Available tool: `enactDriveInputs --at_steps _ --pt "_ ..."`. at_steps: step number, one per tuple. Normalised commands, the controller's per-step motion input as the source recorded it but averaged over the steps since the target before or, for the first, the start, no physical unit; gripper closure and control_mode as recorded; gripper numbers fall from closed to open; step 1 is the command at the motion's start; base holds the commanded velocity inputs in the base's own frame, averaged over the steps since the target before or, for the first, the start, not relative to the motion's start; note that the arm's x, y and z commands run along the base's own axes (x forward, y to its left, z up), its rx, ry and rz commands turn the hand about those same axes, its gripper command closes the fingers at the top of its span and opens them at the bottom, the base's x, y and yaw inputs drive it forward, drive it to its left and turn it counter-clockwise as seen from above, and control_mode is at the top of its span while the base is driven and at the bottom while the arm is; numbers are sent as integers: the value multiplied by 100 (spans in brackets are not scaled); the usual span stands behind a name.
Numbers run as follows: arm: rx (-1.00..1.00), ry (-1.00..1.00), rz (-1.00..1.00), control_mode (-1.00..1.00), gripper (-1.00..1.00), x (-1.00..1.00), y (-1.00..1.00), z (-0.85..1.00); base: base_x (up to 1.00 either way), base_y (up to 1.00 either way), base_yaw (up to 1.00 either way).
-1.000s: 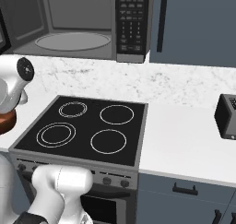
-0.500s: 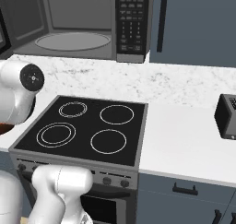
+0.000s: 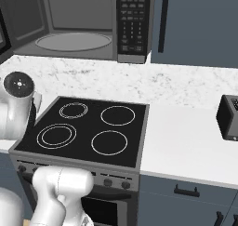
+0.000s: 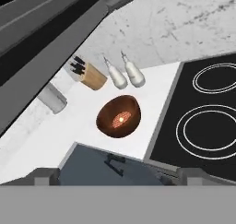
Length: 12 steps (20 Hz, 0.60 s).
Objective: Open the microwave, place the bowl with waffle inside the microwave, then close the microwave door and turn it on.
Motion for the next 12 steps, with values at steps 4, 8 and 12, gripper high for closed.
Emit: enactDriveInputs --at_steps 4,8,12 --pt "-26 32 -4 -100 -100 46 14 -98 0 0 0" --pt "-22 16 -1 -100 -100 32 15 -69 0 0 0" --pt "-8 6 4 -100 -100 10 61 -27 0 0 0"
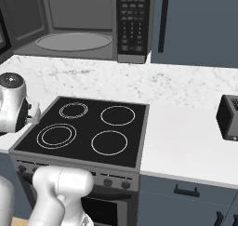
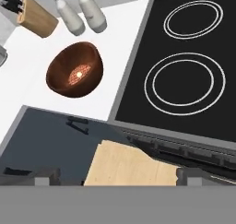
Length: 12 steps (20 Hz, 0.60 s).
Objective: Open the microwave, place the bowl with waffle inside the microwave, then close the microwave door and turn it on.
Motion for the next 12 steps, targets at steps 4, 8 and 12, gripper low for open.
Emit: enactDriveInputs --at_steps 4,8,12 --pt "-5 11 4 -100 -100 37 78 -52 0 0 0" --pt "-1 11 3 -100 -100 51 56 -46 0 0 0" --pt "-2 2 0 -100 -100 76 45 -32 0 0 0"
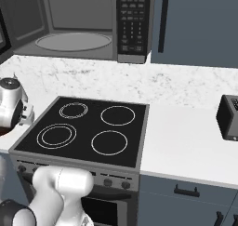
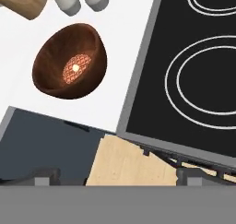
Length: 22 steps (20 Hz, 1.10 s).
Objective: Open the microwave, place the bowl with waffle inside the microwave, then close the microwave door and turn it on.
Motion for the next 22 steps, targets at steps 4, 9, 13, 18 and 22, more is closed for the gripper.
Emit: enactDriveInputs --at_steps 4,9,13,18,22 --pt "-2 4 0 -100 -100 62 65 -28 0 0 0" --pt "-4 10 0 -100 -100 60 65 -31 0 0 0" --pt "-1 9 0 -100 -100 62 54 -35 0 0 0" --pt "-6 16 0 -100 -100 29 74 -55 0 0 0" --pt "-4 6 0 -100 -100 33 58 -28 0 0 0"
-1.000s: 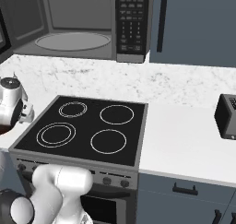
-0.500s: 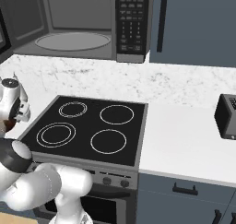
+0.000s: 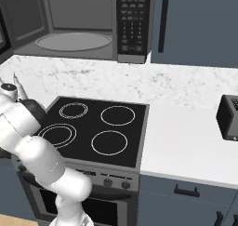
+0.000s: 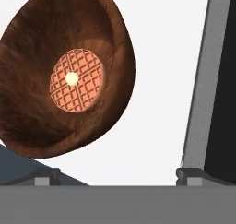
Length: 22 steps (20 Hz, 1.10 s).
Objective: Open the microwave, place the bowl with waffle inside the microwave, then close the microwave door and turn it on.
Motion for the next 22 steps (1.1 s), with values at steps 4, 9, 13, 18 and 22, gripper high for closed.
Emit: enactDriveInputs --at_steps 4,9,13,18,22 --pt "-1 0 -2 -100 -100 34 34 -4 0 0 0" --pt "-1 0 -3 -100 -100 33 4 -13 0 0 0" --pt "-3 0 -3 -100 -100 17 5 -34 0 0 0" --pt "-1 1 0 -100 -100 0 4 -34 0 0 0" --pt "0 1 0 -100 -100 4 5 -15 0 0 0"
